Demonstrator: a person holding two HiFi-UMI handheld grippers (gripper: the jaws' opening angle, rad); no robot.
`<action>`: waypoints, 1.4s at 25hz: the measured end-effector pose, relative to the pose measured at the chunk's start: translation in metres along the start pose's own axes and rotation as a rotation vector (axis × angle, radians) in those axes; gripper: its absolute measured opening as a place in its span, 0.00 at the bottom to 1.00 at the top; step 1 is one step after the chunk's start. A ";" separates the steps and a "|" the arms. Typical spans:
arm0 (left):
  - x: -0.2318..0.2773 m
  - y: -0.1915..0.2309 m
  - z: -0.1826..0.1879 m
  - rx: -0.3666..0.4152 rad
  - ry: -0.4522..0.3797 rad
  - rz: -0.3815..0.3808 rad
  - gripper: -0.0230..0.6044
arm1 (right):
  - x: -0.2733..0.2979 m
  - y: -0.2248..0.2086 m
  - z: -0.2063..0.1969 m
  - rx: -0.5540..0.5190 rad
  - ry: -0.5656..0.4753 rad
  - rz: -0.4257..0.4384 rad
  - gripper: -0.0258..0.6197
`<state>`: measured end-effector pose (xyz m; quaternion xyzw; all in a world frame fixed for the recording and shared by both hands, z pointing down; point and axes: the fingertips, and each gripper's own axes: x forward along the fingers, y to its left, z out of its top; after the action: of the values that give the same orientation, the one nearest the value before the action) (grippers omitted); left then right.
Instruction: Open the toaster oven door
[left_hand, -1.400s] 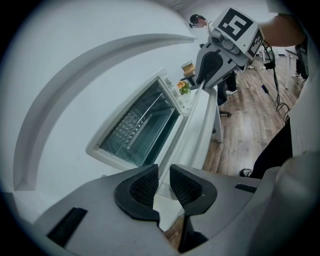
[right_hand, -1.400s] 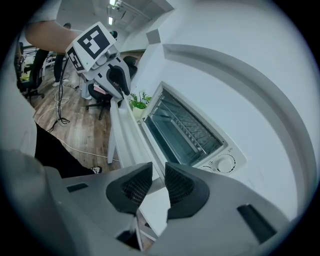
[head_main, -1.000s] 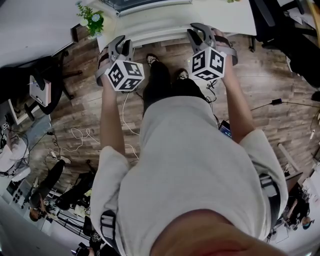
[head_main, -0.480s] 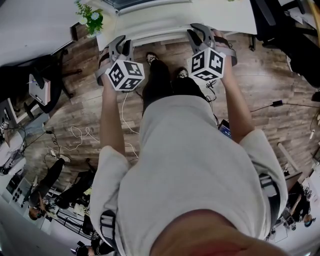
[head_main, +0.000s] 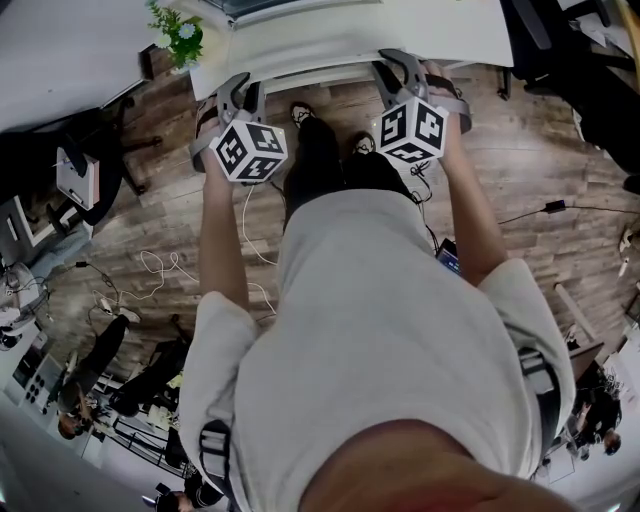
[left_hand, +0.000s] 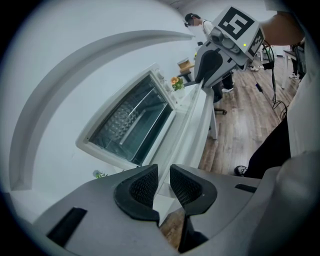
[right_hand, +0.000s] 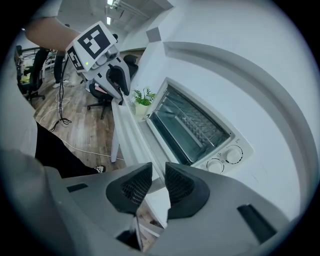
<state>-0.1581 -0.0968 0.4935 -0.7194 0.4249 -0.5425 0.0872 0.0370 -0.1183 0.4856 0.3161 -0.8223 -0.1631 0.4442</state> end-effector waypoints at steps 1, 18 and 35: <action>0.000 -0.001 -0.001 0.003 0.001 -0.002 0.17 | 0.000 0.001 -0.001 0.000 0.001 0.002 0.17; 0.005 -0.019 -0.009 0.029 0.008 -0.018 0.17 | 0.003 0.017 -0.012 0.005 0.017 -0.001 0.17; 0.007 -0.026 -0.014 0.029 0.002 -0.015 0.17 | 0.005 0.026 -0.016 0.003 0.030 -0.007 0.17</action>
<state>-0.1560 -0.0809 0.5199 -0.7208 0.4115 -0.5499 0.0934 0.0388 -0.1025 0.5120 0.3222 -0.8146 -0.1585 0.4555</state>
